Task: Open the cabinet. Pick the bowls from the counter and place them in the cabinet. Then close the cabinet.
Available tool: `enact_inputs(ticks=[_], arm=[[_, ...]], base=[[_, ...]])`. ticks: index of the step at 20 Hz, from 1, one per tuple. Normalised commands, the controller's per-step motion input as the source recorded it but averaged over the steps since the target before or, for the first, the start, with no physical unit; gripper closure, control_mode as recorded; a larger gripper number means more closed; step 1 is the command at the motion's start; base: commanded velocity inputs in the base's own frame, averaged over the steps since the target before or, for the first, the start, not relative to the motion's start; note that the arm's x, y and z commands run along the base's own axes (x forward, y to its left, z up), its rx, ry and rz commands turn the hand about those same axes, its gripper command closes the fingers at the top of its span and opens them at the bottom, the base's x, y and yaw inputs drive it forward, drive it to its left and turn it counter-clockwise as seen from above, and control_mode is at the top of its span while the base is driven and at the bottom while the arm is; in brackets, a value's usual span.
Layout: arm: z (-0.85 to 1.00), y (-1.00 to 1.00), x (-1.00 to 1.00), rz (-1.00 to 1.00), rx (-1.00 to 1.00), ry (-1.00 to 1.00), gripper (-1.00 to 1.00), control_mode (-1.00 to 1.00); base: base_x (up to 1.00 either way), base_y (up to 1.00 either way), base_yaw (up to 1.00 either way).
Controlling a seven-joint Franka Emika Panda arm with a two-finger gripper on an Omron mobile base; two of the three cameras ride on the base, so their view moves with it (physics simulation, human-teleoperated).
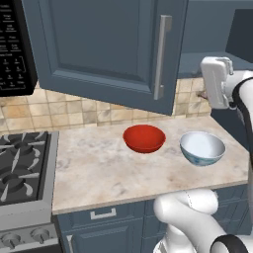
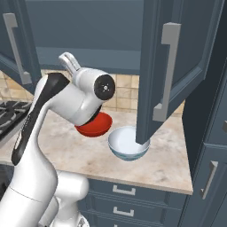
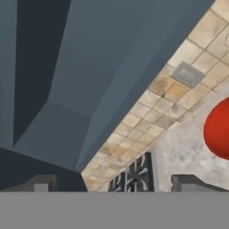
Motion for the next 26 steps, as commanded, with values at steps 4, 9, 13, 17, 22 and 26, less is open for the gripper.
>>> enact_inputs(ticks=[4,9,13,17,22,26], arm=[[0.00,0.04,0.30,0.12,0.13,0.01,-1.00,-1.00],[0.00,0.56,0.01,0.16,0.01,0.02,-1.00,-1.00],[0.00,0.74,0.00,0.16,0.00,0.02,-1.00,-1.00],[0.00,0.66,-0.04,0.16,0.00,0.02,-1.00,-1.00],[0.00,0.48,-0.25,0.16,0.00,0.00,-1.00,-1.00],[0.00,0.29,-0.55,0.18,0.00,0.00,-1.00,-1.00]], base=[[0.00,0.00,0.00],[0.00,0.00,0.00],[0.00,0.00,0.00],[0.00,0.00,0.00],[0.00,0.00,0.00],[0.00,0.00,0.00]])
